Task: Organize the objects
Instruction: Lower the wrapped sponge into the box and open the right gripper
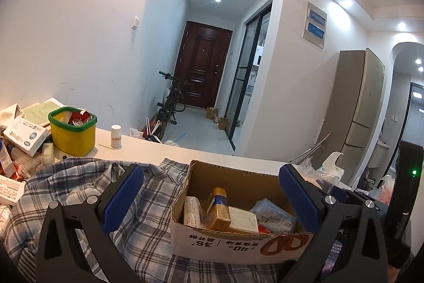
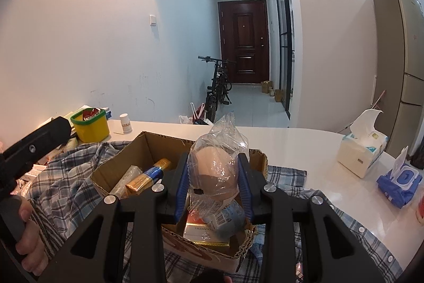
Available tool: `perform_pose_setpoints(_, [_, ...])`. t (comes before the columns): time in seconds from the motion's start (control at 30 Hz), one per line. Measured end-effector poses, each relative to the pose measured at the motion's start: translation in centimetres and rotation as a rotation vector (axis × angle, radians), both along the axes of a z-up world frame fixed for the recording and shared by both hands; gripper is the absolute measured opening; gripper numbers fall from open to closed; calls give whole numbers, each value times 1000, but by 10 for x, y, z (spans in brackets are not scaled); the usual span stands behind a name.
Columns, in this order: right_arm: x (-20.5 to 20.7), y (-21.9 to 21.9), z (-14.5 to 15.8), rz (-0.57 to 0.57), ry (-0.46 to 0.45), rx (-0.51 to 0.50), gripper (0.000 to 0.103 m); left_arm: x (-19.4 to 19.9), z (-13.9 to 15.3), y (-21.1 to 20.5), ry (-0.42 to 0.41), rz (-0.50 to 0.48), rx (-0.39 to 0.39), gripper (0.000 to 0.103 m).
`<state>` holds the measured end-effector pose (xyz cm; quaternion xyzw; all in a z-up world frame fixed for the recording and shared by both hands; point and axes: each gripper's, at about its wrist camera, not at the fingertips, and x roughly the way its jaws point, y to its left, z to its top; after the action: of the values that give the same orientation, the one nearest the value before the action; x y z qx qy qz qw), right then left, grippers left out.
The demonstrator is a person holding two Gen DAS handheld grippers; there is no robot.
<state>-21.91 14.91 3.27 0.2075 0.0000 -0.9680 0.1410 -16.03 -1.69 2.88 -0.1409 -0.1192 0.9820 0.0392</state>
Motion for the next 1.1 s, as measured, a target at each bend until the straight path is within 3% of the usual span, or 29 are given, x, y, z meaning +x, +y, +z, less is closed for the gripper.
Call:
perform_pose_setpoints(0.23, [-4, 5, -3, -6, -27, -20, 34, -2, -1, -5, -12, 33, 15, 103])
perform_pose_setpoints(0.53, [-7, 4, -4, 5, -41, -22, 36, 3, 1, 6, 18, 23, -50, 103])
perform_pose_setpoints(0.57, [-7, 4, -4, 9, -42, -20, 43, 3, 1, 6, 18, 22, -49, 103])
perform_pose_setpoints(0.6, [-7, 3, -4, 11, -43, -18, 59, 3, 2, 6, 20, 25, -51, 103])
perform_pose_setpoints(0.67, [-5, 7, -2, -8, -24, -27, 75, 4, 2, 8, 27, 28, -62, 103])
perform_pose_setpoints(0.8, [-1, 10, 4, -18, 4, -33, 76, 6, 4, 8, 42, 26, -63, 103])
perform_pose_setpoints(0.87, [1, 10, 5, -37, 15, -27, 84, 6, 3, 8, 42, 21, -63, 103])
perform_pose_setpoints(1.1, [12, 11, 16, -61, 82, 1, 91, 9, 5, 8, 56, 16, -64, 103])
